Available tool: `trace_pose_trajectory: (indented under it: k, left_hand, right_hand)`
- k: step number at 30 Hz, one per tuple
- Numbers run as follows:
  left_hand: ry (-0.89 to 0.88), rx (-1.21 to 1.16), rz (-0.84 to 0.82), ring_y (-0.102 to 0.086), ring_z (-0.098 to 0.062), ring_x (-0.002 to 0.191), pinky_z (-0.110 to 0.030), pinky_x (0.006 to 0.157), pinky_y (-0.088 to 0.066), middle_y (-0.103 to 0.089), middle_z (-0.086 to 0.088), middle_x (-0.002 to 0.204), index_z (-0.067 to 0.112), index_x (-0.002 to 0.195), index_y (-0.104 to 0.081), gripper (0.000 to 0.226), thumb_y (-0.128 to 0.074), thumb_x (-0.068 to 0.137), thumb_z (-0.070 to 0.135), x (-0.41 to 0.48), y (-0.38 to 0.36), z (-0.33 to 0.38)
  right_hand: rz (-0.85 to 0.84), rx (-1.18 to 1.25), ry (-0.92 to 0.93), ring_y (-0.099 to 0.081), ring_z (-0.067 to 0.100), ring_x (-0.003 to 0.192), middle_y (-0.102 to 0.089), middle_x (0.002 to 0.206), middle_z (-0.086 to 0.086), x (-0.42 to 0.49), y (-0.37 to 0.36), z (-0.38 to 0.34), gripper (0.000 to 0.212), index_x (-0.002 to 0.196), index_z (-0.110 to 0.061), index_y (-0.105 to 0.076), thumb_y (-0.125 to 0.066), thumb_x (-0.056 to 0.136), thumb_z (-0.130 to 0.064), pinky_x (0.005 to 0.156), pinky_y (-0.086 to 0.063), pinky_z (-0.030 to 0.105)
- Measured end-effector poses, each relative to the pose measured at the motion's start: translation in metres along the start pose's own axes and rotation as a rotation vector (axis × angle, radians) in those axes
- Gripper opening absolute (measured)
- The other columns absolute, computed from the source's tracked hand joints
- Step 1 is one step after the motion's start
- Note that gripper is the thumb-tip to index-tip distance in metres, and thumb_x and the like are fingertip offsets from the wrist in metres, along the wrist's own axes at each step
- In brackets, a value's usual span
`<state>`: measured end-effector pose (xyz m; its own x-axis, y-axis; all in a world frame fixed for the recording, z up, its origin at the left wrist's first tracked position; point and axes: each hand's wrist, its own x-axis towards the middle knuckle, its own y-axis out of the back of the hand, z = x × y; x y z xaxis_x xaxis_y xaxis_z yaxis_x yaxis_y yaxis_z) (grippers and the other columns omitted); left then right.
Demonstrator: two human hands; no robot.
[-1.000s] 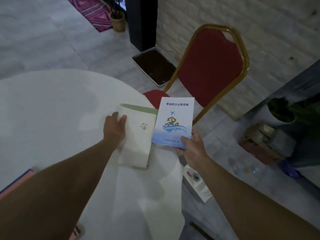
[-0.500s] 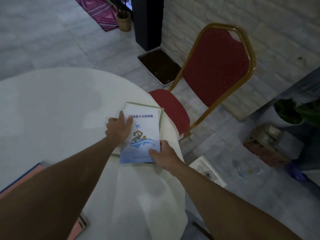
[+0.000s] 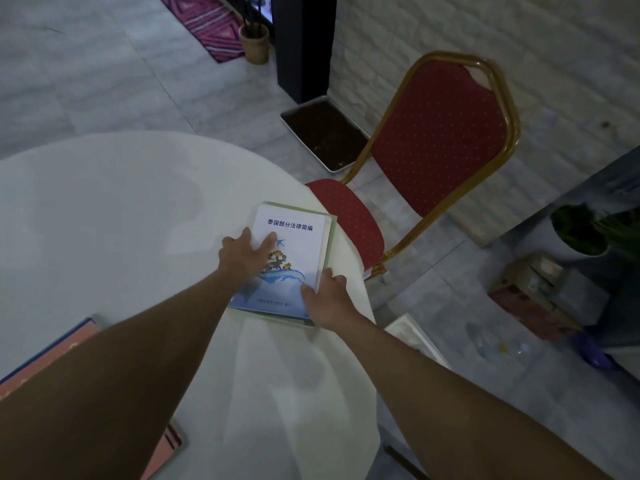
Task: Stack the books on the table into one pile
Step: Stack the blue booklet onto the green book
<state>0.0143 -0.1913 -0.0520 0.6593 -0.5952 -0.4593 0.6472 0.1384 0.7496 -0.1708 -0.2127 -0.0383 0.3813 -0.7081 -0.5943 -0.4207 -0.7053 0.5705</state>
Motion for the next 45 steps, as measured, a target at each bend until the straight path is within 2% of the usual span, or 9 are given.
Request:
trace_pose_trajectory:
  k: [4, 7, 10, 14, 19, 26, 34, 40, 45]
  left_hand:
    - [-0.012, -0.005, -0.045, -0.05, -0.046, 0.115, -0.049, 0.105, -0.04, -0.047, -0.026, 0.127, 0.019, 0.135, -0.043, 0.046, -0.035, 0.096, 0.042, -0.004, 0.001, -0.011]
    - [-0.038, 0.05, -0.039, -0.046, -0.047, 0.119, -0.048, 0.104, -0.04, -0.043, -0.029, 0.131, 0.021, 0.143, -0.035, 0.05, -0.035, 0.099, 0.044, -0.014, 0.004, -0.018]
    - [-0.021, 0.025, -0.065, -0.046, -0.049, 0.12, -0.048, 0.104, -0.039, -0.038, -0.031, 0.134, 0.016, 0.146, -0.03, 0.053, -0.036, 0.101, 0.043, -0.03, 0.011, -0.026]
    - [0.008, 0.079, -0.045, -0.041, -0.043, 0.12, -0.045, 0.099, -0.041, -0.025, -0.022, 0.146, 0.011, 0.143, -0.03, 0.051, -0.046, 0.097, 0.027, -0.052, 0.015, -0.049]
    - [0.09, 0.001, 0.002, -0.044, -0.045, 0.122, -0.046, 0.1, -0.041, -0.036, -0.028, 0.141, 0.007, 0.148, -0.026, 0.055, -0.033, 0.103, 0.038, -0.085, 0.015, -0.077]
    - [0.191, -0.08, 0.079, -0.046, -0.046, 0.121, -0.045, 0.103, -0.04, -0.034, -0.029, 0.139, 0.002, 0.151, -0.017, 0.06, -0.027, 0.104, 0.038, -0.111, 0.009, -0.095]
    - [0.157, -0.054, 0.031, -0.047, -0.044, 0.121, -0.044, 0.101, -0.04, -0.042, -0.028, 0.134, -0.002, 0.142, -0.03, 0.053, -0.03, 0.104, 0.035, -0.12, 0.017, -0.113]
    - [0.155, -0.096, 0.223, -0.044, -0.043, 0.121, -0.043, 0.101, -0.037, -0.043, -0.026, 0.13, 0.002, 0.139, -0.04, 0.049, -0.042, 0.1, 0.031, -0.151, 0.036, -0.167]
    - [0.297, -0.07, 0.363, -0.043, -0.035, 0.116, -0.043, 0.095, -0.04, -0.044, -0.022, 0.126, 0.003, 0.133, -0.043, 0.045, -0.042, 0.099, 0.032, -0.187, 0.057, -0.236]
  right_hand:
    - [0.048, 0.097, -0.043, -0.037, 0.038, 0.136, -0.026, 0.147, 0.02, 0.0, -0.011, 0.0, 0.071, 0.154, -0.006, -0.02, -0.051, 0.099, -0.038, 0.114, -0.035, 0.039]
    - [0.042, 0.096, -0.039, -0.039, 0.038, 0.135, -0.028, 0.146, 0.02, 0.002, -0.012, 0.003, 0.066, 0.152, -0.01, -0.026, -0.053, 0.098, -0.037, 0.113, -0.037, 0.04]
    - [0.005, 0.054, -0.048, -0.035, 0.035, 0.139, -0.024, 0.151, 0.017, 0.003, -0.01, 0.001, 0.072, 0.158, -0.018, -0.017, -0.051, 0.098, -0.039, 0.115, -0.035, 0.04]
    - [-0.055, -0.036, -0.02, -0.032, 0.032, 0.142, -0.022, 0.155, 0.015, -0.002, -0.017, -0.007, 0.075, 0.161, -0.021, -0.01, -0.049, 0.099, -0.038, 0.116, -0.033, 0.037]
    - [-0.11, -0.178, 0.0, -0.03, 0.034, 0.142, -0.024, 0.155, 0.014, -0.008, -0.031, -0.024, 0.071, 0.16, -0.019, -0.013, -0.044, 0.098, -0.034, 0.115, -0.033, 0.039]
    - [-0.136, -0.303, 0.033, -0.027, 0.035, 0.143, -0.022, 0.158, 0.013, -0.014, -0.046, -0.032, 0.068, 0.16, -0.018, -0.011, -0.039, 0.1, -0.035, 0.116, -0.028, 0.038]
    - [-0.081, -0.393, 0.046, -0.029, 0.033, 0.142, -0.026, 0.157, 0.012, -0.023, -0.054, -0.036, 0.066, 0.157, -0.014, -0.018, -0.04, 0.098, -0.035, 0.113, -0.03, 0.043]
    - [0.2, -0.397, 0.402, -0.028, 0.03, 0.139, -0.032, 0.153, 0.006, -0.056, -0.097, -0.066, 0.065, 0.151, -0.013, -0.031, -0.051, 0.091, -0.029, 0.11, -0.024, 0.045]
    - [-0.039, -0.371, 0.554, -0.035, 0.031, 0.137, -0.038, 0.149, 0.012, -0.078, -0.153, -0.106, 0.062, 0.149, -0.011, -0.038, -0.054, 0.092, -0.029, 0.113, -0.028, 0.04]
